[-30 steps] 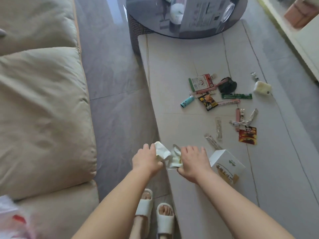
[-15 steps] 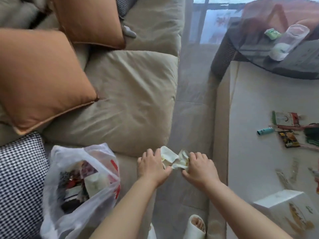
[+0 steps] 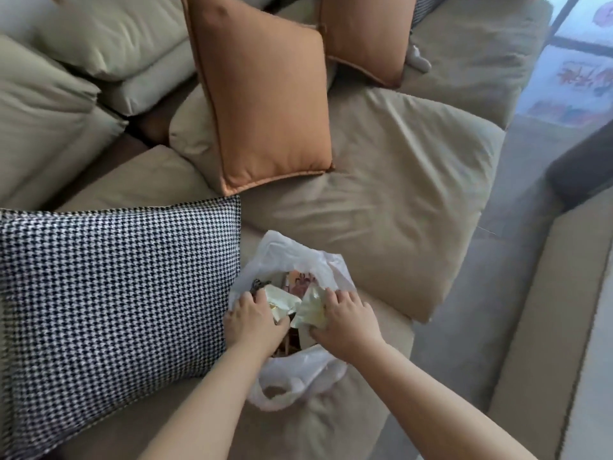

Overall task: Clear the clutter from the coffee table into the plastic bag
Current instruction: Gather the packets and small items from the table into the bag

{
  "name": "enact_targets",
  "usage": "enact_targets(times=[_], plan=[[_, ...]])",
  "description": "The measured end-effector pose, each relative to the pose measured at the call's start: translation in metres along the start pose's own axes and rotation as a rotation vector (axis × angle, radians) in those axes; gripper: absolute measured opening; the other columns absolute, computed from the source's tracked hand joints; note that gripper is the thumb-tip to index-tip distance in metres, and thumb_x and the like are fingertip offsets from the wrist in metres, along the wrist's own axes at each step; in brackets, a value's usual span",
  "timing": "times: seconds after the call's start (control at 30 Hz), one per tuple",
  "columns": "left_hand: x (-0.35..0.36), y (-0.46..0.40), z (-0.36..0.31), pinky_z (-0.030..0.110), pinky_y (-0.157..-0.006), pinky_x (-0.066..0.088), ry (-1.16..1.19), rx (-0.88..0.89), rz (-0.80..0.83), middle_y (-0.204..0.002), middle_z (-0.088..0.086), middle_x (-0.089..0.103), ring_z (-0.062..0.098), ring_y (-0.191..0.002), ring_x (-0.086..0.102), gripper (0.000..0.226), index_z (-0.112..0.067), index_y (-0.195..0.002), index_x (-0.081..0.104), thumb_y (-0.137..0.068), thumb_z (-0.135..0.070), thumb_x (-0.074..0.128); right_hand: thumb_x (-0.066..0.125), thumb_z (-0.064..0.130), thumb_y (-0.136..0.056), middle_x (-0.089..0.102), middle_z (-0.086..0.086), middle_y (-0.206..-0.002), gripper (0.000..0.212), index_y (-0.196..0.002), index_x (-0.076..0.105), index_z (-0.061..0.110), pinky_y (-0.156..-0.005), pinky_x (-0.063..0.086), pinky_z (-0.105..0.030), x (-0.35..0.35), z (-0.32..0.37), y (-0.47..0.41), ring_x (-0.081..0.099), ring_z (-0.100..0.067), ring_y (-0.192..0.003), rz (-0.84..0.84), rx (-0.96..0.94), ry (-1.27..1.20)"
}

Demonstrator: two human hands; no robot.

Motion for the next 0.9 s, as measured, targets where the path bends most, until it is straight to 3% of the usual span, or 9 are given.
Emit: enact_targets(times=[0.2, 0.43, 0.53, 0.7, 0.9], plan=[[0.017, -0.012, 0.023, 0.039, -0.097, 0.045, 0.105, 0.048, 0.103, -0.142, 0.008, 0.039, 0.026, -0.128, 0.043, 0.058, -0.016, -0.143, 0.032, -0.097, -0.049, 0.04, 0.051, 0.053, -0.088, 0.023, -0.006, -0.154, 0.082, -0.151, 0.014, 0.015, -0.115, 0.024, -0.036, 0.014, 0.029, -0.018, 0.025, -0.026, -0.14, 0.073, -0.099, 0.0], [0.026, -0.005, -0.011, 0.038, -0.1, 0.041, 0.048, 0.173, 0.163, -0.141, 0.007, 0.041, 0.024, -0.128, 0.041, 0.05, -0.018, -0.142, 0.035, -0.099, -0.042, 0.039, 0.054, 0.033, -0.092, 0.029, -0.006, -0.149, 0.061, -0.143, 0.028, 0.013, -0.109, 0.031, -0.037, 0.014, -0.014, 0.004, 0.02, -0.025, -0.142, 0.098, -0.054, 0.032], [0.022, 0.0, -0.042, 0.037, -0.102, 0.039, 0.034, 0.24, 0.151, -0.143, 0.007, 0.04, 0.024, -0.13, 0.039, 0.052, -0.018, -0.146, 0.031, -0.099, -0.04, 0.038, 0.052, 0.034, -0.091, 0.032, -0.006, -0.147, 0.058, -0.142, 0.03, 0.014, -0.105, 0.035, -0.037, 0.009, -0.049, 0.019, 0.025, -0.025, -0.14, 0.081, 0.021, 0.042], [0.017, 0.016, -0.118, 0.036, -0.098, 0.04, -0.03, 0.364, 0.143, -0.134, 0.007, 0.046, 0.026, -0.124, 0.045, 0.041, -0.016, -0.135, 0.041, -0.099, -0.034, 0.038, 0.052, 0.034, -0.091, 0.034, -0.007, -0.145, 0.053, -0.136, 0.037, 0.013, -0.106, 0.033, -0.038, -0.002, -0.12, 0.056, 0.025, -0.026, -0.139, 0.057, 0.167, 0.013], [0.034, 0.055, -0.23, 0.038, -0.101, 0.038, -0.133, 0.554, 0.182, -0.133, 0.008, 0.047, 0.028, -0.127, 0.043, 0.044, -0.017, -0.136, 0.042, -0.098, -0.04, 0.041, 0.051, 0.034, -0.092, 0.032, -0.006, -0.146, 0.054, -0.139, 0.034, 0.013, -0.106, 0.03, -0.038, -0.006, -0.219, 0.12, 0.025, -0.026, -0.14, 0.034, 0.372, -0.038]])
Point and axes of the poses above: each hand's wrist, its own y-axis away from the middle knuckle, its own x-axis out of the palm, z = x × y, the point moved 2 cm from there along -y, towards the middle knuckle
